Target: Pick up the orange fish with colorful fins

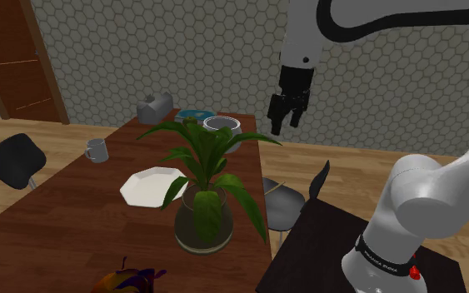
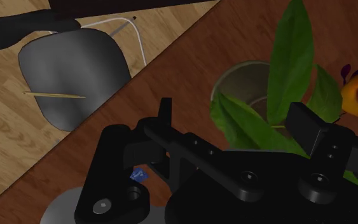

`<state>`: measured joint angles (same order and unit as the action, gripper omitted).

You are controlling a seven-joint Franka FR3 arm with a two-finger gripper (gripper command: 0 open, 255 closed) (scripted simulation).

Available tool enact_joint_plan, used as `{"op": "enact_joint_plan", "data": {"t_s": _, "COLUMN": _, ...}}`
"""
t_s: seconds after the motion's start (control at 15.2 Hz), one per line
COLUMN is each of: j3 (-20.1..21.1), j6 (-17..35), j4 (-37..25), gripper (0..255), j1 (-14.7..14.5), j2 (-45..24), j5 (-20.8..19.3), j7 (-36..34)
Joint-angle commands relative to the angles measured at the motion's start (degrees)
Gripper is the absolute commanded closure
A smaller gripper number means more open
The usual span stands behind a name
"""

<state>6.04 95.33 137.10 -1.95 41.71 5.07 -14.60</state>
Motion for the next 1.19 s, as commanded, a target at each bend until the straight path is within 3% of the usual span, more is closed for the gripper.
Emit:
{"op": "enact_joint_plan", "data": {"t_s": 0.0, "j3": 2.25, "j6": 2.81, "j4": 0.96, "gripper": 0, "j1": -0.66, "j2": -1.93, "j5": 1.07, "j7": -2.22}}
{"op": "enact_joint_plan", "data": {"t_s": 0.59, "j3": 12.39, "j6": 14.32, "j4": -0.08, "gripper": 0, "j1": -2.68, "j2": -15.06, "j5": 3.45, "j7": -12.47}}
{"op": "enact_joint_plan", "data": {"t_s": 1.12, "j3": 20.62, "j6": 23.09, "j4": -6.01, "gripper": 0, "j1": -3.22, "j2": -31.16, "j5": -0.22, "j7": -23.48}}
